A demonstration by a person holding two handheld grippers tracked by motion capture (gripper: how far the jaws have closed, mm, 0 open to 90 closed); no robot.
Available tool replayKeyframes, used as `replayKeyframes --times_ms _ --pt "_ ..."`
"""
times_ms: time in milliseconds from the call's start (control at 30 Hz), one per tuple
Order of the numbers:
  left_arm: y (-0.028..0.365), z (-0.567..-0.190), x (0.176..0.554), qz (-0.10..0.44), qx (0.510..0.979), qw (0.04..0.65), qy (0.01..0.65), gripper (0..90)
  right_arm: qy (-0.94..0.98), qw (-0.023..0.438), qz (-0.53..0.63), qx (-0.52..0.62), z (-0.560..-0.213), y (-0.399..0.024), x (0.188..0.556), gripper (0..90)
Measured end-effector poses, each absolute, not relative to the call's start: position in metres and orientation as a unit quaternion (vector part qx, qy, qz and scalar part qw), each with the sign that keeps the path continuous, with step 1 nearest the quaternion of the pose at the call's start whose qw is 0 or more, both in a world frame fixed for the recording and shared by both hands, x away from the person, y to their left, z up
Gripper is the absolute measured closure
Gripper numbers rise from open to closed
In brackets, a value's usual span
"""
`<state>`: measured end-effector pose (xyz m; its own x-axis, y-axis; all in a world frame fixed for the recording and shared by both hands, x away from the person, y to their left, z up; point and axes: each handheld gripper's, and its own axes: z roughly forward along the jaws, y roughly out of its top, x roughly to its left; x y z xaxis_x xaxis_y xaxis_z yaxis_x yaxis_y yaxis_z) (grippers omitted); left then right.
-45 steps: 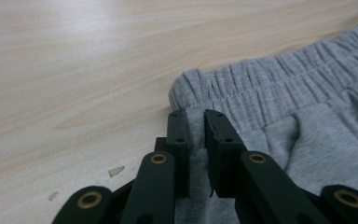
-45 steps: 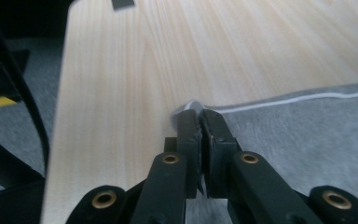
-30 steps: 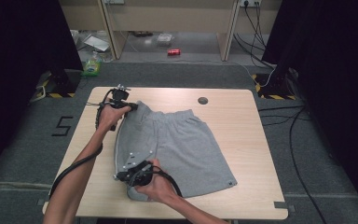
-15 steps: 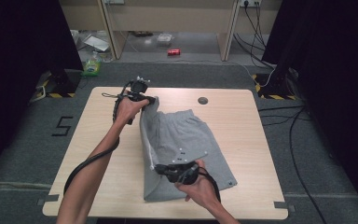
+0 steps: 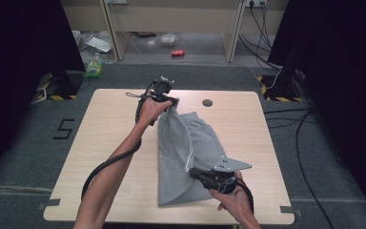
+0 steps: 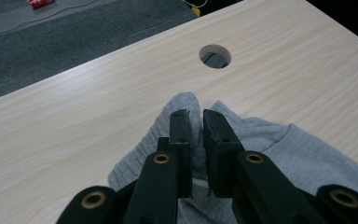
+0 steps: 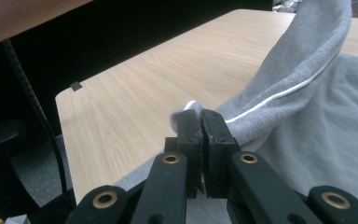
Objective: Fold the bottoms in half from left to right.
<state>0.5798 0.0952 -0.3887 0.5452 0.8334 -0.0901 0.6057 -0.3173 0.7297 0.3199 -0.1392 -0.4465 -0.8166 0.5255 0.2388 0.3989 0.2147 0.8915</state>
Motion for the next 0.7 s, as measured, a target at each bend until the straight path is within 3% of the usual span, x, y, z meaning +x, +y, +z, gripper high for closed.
replayKeyframes --times_ms 700 --pt "0.044 -0.410 0.592 0.130 0.804 0.373 0.444 80.6 0.755 0.077 0.551 0.347 -0.462 -0.190 0.310 87.1"
